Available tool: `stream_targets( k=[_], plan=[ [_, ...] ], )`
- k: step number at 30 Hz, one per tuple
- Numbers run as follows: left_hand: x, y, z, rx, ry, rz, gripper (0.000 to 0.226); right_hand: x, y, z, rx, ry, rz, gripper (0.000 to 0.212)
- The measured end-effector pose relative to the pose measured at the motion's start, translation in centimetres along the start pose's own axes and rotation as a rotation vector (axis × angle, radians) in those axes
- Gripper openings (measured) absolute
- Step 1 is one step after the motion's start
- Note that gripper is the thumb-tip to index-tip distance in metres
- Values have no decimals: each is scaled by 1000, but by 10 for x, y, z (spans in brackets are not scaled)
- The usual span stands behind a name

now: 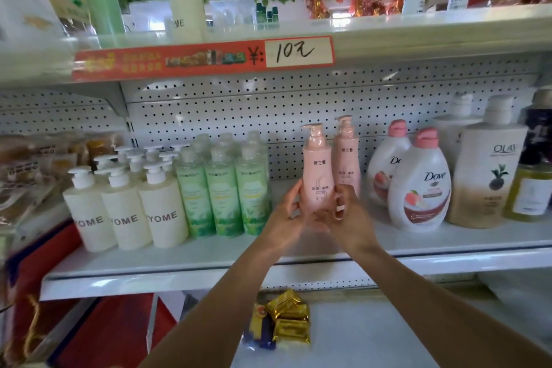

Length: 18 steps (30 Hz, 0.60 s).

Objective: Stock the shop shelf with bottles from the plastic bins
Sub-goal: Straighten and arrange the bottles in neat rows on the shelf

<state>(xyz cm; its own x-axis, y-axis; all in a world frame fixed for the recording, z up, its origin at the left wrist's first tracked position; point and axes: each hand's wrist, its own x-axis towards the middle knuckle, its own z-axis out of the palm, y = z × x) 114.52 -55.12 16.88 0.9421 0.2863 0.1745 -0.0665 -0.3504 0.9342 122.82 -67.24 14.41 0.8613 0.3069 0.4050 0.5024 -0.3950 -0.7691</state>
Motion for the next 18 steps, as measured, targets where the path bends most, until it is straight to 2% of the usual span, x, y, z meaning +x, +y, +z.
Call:
stream_targets(
  k=[6, 15, 18],
  plan=[
    [8, -8, -5, -22, 65, 0, 68, 8, -5, 11, -51, -11, 1, 48],
    [7, -14, -1, 79, 120, 69, 76, 7, -3, 3, -24, -67, -61, 42],
    [6, -11, -3, 218, 170, 118, 76, 13, 0, -12, -9, 76, -50, 46]
  ],
)
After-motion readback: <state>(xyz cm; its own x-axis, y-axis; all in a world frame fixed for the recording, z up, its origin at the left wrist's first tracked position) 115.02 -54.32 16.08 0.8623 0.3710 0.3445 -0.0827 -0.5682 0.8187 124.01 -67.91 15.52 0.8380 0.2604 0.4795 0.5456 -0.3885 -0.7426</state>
